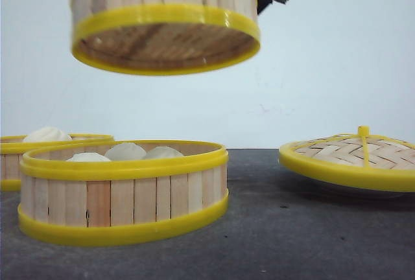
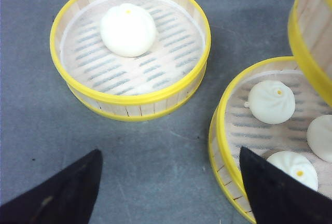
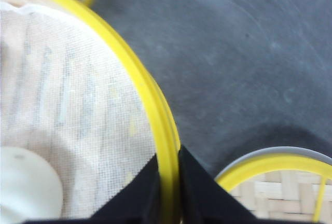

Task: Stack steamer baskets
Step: 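Lift the basket with the right gripper and carry it over the nearest basket, then lower the basket onto the nearest basket and open the right gripper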

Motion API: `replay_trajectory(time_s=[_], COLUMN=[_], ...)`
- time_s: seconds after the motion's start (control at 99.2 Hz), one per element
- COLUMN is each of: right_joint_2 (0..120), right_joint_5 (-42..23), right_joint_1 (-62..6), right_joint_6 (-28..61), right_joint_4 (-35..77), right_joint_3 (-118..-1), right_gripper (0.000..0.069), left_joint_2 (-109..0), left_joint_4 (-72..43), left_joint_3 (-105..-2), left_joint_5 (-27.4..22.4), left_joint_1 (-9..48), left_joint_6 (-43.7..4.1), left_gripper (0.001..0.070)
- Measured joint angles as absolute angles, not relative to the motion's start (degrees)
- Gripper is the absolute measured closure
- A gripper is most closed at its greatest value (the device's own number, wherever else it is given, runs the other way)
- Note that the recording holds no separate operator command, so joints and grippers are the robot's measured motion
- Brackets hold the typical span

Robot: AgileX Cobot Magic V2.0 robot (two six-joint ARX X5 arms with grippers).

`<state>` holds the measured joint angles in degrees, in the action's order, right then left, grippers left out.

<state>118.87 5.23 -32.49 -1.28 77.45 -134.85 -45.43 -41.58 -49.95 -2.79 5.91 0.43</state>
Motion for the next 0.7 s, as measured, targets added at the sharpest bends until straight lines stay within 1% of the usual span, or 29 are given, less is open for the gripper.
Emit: replay_trajectory(time_s=[0.111,0.282,0.393,0.565,0.696], right_joint_2=[118.41,115.66,110.61,100.49,98.67], right_joint_5=[5.28,3.81,3.81,4.05,4.25], right_joint_1=[-34.06,-35.83,-36.62,-37.47,-37.50], right_joint_6=[-1.28,-1.15,-1.13,-0.84,-0.80], right_joint_4=[77.45,77.41,75.81,64.84,58.74], right_joint_3=[-133.10,-124.92,-117.19,-103.74,-97.73], right_gripper=[0.0671,0.0671,0.0671,0.0671,0.0671], left_joint_2=[-45.58,-45.69,-45.69,-45.69,-45.69], left_joint_4=[-41.58,-41.58,-41.60,-41.56,-41.41], left_joint_3=[-49.95,-49.95,-49.95,-49.95,-49.95], left_joint_5=[-2.79,-2.74,-2.70,-2.72,-2.72], left_joint_1=[5.91,5.91,5.91,5.91,5.91], left_joint_6=[0.43,0.43,0.43,0.43,0.43], left_gripper=[0.0196,0.0196,0.0196,0.0196,0.0196])
